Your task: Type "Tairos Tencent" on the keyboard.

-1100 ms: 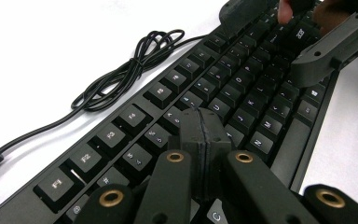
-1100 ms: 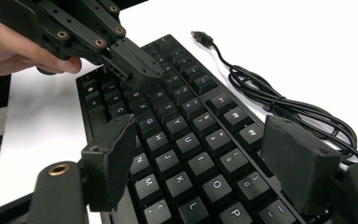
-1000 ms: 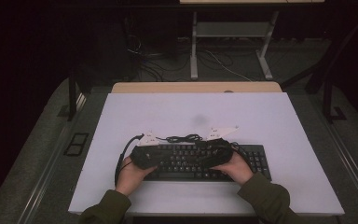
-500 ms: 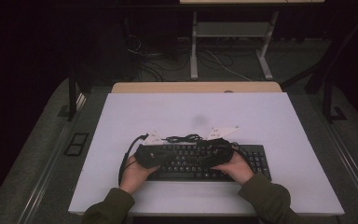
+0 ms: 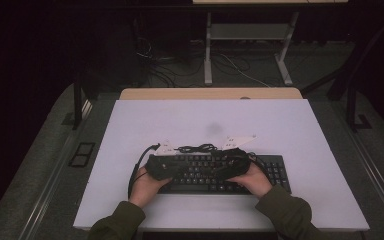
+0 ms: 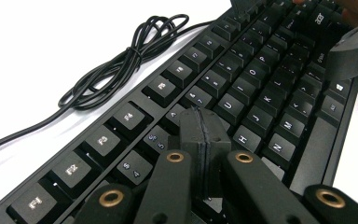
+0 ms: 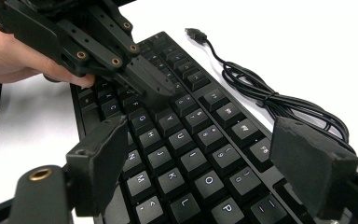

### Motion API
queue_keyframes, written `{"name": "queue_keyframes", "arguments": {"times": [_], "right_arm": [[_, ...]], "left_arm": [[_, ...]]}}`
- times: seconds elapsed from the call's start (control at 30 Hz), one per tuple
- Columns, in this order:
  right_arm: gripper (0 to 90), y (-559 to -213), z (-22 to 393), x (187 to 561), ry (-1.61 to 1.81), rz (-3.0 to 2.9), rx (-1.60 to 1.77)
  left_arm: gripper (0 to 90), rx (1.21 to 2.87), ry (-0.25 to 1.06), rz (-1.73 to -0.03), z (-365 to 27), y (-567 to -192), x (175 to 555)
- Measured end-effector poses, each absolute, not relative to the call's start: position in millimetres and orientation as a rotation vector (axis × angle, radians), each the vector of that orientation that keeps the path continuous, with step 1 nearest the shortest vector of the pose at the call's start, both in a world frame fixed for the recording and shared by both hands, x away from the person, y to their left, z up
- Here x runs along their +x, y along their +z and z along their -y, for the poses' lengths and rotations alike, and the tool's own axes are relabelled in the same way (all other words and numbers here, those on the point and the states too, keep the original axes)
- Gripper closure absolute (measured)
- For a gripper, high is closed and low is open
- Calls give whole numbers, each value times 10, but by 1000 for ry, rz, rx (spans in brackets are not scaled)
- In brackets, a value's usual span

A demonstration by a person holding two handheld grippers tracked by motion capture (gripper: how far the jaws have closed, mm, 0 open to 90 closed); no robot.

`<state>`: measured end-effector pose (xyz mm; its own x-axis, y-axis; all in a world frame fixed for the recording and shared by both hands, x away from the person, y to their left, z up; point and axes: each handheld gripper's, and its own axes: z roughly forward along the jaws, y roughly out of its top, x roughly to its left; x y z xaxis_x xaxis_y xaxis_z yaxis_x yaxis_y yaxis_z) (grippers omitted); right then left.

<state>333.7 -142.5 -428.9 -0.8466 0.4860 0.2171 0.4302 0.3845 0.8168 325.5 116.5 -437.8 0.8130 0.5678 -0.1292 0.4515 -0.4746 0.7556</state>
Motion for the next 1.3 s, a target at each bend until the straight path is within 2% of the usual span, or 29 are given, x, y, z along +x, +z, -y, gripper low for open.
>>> {"name": "queue_keyframes", "arguments": {"times": [0.93, 1.07, 1.3], "right_arm": [[191, -4273, 1459, 3352, 1500, -2554, 852], [191, -4275, 1474, 3355, 1503, -2551, 859], [188, -4289, 1535, 3346, 1517, -2551, 863]], "left_arm": [[885, 2127, 174, -734, -1192, -4315, 3227], [849, 2120, 172, -730, -1208, -4298, 3217], [707, 2098, 166, -728, -1275, -4254, 3186]]}}
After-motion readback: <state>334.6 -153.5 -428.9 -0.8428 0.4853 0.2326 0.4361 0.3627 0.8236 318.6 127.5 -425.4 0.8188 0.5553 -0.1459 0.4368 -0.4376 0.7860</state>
